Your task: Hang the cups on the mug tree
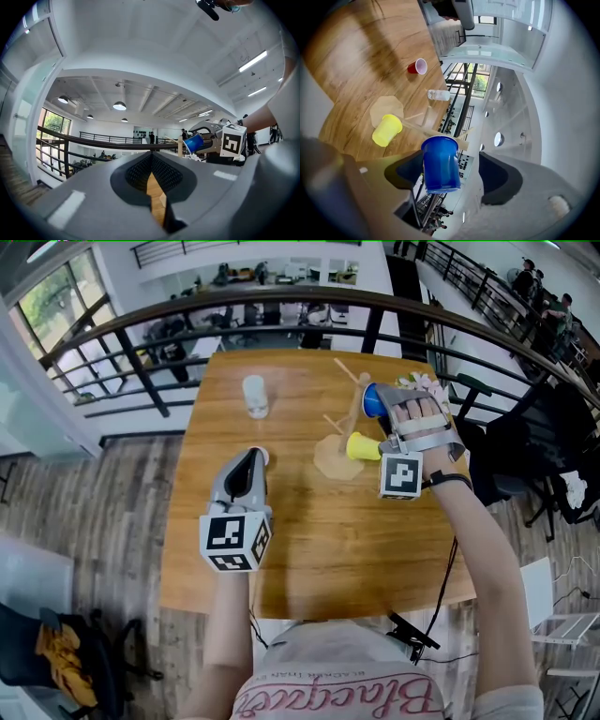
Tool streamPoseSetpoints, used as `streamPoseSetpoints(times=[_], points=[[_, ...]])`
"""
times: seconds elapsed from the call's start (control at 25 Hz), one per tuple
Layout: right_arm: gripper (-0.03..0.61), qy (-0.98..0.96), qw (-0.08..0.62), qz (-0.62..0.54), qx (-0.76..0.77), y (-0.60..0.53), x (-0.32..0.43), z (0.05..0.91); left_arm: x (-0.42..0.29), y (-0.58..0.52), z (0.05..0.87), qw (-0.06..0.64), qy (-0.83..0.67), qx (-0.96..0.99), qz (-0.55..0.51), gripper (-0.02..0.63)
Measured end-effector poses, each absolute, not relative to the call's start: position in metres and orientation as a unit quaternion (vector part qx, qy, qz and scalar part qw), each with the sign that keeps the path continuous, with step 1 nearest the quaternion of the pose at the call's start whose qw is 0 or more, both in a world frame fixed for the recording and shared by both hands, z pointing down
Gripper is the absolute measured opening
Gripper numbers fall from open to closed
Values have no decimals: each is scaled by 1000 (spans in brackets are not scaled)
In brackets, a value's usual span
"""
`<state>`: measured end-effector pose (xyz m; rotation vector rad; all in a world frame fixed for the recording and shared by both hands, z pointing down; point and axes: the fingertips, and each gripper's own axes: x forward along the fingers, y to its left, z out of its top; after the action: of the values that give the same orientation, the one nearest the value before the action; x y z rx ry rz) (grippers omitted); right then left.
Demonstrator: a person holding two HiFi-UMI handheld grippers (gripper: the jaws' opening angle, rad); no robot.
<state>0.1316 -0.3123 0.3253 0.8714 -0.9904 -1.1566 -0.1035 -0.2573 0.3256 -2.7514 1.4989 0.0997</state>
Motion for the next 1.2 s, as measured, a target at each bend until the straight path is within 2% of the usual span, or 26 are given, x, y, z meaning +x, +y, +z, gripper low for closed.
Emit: streamPoseSetpoints(times=[0.4, 0.64, 0.76, 0.92, 1.12, 1.2], points=[[368, -483, 547, -468, 498, -285, 117, 293, -109, -253, 342, 0, 476, -880, 9, 25], [368, -511, 511, -439, 534, -268, 111, 295, -108, -253, 349, 7, 467, -884, -6, 146], [368, -534, 483, -411, 559, -261, 110, 300, -105, -252, 356, 14, 455, -890, -20, 246], [368, -569, 426, -363, 603, -247, 106, 304, -106, -251, 367, 23, 444, -895, -43, 333], [363, -607, 350, -286, 654, -231, 106, 316, -114, -259, 382, 23, 451, -890, -59, 376], [337, -614, 334, -262, 666, -226, 108, 325, -118, -263, 389, 20, 456, -888, -64, 384]])
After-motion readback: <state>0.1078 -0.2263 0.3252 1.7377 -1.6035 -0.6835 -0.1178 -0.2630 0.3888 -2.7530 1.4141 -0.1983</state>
